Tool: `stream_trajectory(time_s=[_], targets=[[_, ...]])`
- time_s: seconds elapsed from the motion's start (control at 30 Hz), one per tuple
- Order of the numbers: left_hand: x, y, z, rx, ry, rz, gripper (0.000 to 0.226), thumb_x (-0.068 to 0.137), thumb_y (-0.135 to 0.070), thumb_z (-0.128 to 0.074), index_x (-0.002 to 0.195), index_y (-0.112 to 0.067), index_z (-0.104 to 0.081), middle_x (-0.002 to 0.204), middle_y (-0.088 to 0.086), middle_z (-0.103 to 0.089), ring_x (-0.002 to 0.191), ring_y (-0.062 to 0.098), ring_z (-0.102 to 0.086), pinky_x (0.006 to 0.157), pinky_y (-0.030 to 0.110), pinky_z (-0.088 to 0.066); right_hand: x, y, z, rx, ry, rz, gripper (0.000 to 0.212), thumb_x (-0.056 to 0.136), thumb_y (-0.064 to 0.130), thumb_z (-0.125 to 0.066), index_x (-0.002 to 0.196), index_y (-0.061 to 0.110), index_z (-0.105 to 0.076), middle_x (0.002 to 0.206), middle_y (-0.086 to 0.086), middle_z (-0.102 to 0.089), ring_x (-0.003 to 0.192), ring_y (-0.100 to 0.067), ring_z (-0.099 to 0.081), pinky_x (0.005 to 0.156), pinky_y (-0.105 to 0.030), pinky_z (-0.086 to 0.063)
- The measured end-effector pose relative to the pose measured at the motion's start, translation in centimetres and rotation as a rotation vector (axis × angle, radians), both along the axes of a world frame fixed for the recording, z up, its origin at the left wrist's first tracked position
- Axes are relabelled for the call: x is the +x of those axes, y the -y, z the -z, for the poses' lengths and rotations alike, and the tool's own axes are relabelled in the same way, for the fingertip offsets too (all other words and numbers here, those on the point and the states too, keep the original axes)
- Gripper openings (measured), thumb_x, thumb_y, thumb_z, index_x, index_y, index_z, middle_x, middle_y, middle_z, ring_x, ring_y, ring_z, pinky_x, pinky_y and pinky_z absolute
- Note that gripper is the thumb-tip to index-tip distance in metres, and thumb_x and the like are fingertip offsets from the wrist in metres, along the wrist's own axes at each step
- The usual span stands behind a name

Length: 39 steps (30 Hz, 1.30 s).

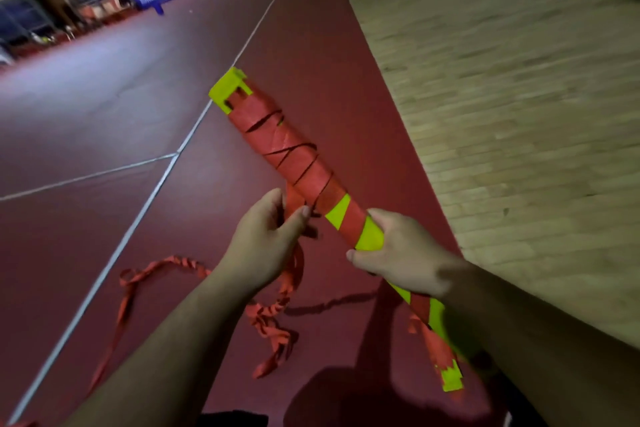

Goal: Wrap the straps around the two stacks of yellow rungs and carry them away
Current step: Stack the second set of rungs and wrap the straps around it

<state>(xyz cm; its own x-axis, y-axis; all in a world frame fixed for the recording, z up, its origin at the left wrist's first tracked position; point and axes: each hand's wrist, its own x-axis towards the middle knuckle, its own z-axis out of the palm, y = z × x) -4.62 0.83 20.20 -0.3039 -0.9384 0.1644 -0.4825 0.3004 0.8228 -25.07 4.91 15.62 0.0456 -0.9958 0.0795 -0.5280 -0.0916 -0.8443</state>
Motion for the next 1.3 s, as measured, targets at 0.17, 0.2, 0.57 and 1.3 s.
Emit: stream_trajectory(time_s=[0.17,0.2,0.57,1.3], targets=[[-0.9,-0.2,2.1,0.097,-0.122,-0.032,0.017,0.105,-0.014,-0.048,0.099,0.002,-0.048,0.071,-0.001,-0.060,0.061,0.018,-0.051,0.057,0.032,-0.043,0.3,0.7,0.5,0.005,-0.040,-0.022,0.031,0.077,0.040,-0.079,0.082,0.022,-0.054,0.068,0.003,-0.060,0.063,-0.010,-0.058,0.059,-0.030,-0.044],[-1.0,-0.3,2.4,0.143,-0.177,-0.050,0.018,0.100,-0.017,-0.055,0.101,0.000,-0.050,0.070,-0.001,-0.057,0.063,0.017,-0.050,0.059,0.029,-0.042,0.6,0.8,0.6,0.009,-0.077,-0.017,0.033,0.078,0.042,-0.079,0.084,0.022,-0.053,0.070,0.005,-0.058,0.065,-0.010,-0.055,0.058,-0.027,-0.040],[-0.9,1.4,5.5,0.265,-0.176,-0.338,0.050,0.084,-0.069,-0.058,0.068,-0.023,-0.051,0.047,-0.014,-0.050,0.051,0.010,-0.049,0.057,0.033,-0.037,5.4,0.9,4.2,-0.080,-0.432,-0.051,0.041,0.088,0.035,-0.064,0.117,0.018,-0.040,0.095,-0.008,-0.060,0.089,-0.039,-0.062,0.083,-0.046,-0.048],[3.1,4.2,4.9,0.370,-0.313,-0.368,0.059,0.092,-0.072,-0.043,0.066,-0.018,-0.044,0.044,-0.007,-0.041,0.046,0.017,-0.039,0.059,0.032,-0.037,3.4,1.2,3.1,0.366,-0.002,-0.182,0.039,0.060,0.029,-0.072,0.099,0.023,-0.069,0.081,-0.003,-0.075,0.069,-0.026,-0.070,0.066,-0.046,-0.057]])
